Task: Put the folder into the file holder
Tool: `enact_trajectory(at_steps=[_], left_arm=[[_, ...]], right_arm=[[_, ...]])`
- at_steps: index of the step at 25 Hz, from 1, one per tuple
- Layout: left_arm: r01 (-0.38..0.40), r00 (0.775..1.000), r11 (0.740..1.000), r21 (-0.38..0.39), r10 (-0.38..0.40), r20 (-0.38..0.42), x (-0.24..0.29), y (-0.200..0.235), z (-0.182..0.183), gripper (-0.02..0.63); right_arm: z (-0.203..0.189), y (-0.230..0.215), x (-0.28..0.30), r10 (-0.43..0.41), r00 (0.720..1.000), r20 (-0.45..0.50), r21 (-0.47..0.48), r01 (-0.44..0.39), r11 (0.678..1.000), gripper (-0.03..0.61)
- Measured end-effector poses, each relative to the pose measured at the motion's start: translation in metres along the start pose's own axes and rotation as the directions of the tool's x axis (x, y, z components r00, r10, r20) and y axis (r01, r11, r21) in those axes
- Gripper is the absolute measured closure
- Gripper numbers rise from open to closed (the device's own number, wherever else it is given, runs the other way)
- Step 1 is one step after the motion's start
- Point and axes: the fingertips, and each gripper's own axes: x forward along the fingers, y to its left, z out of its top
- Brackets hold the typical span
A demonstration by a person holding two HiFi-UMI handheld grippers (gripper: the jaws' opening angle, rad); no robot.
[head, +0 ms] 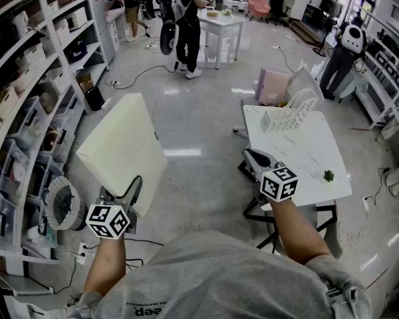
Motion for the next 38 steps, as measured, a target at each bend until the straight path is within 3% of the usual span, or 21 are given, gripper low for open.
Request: enact_trajectory(at_steps=[18,31,38], left_arm=[[-0.014,1.0,1.0,0.014,0.014,-0.003,0.014,-0.019,0.0,0.258],[-0.057,0.998,0.998,0.017,0.057,0.003,0.041,-0.088,-0.002,0.261],[-0.063,0.998,0.998,0.018,0.063,-0.002,0.06,-0.09,0.0,0.261]], right_arm=[[0.001,-0.021,-0.003,0.003,1.0,0.007,-0.01,-0.003,1.0,0.575],[0.004,-0.08,-0.037,0.068,0.998,0.012,0.007,-0.068,0.998,0.575],[0.003,-0.101,-0.025,0.087,0.996,0.009,0.029,-0.088,0.996,0.575]])
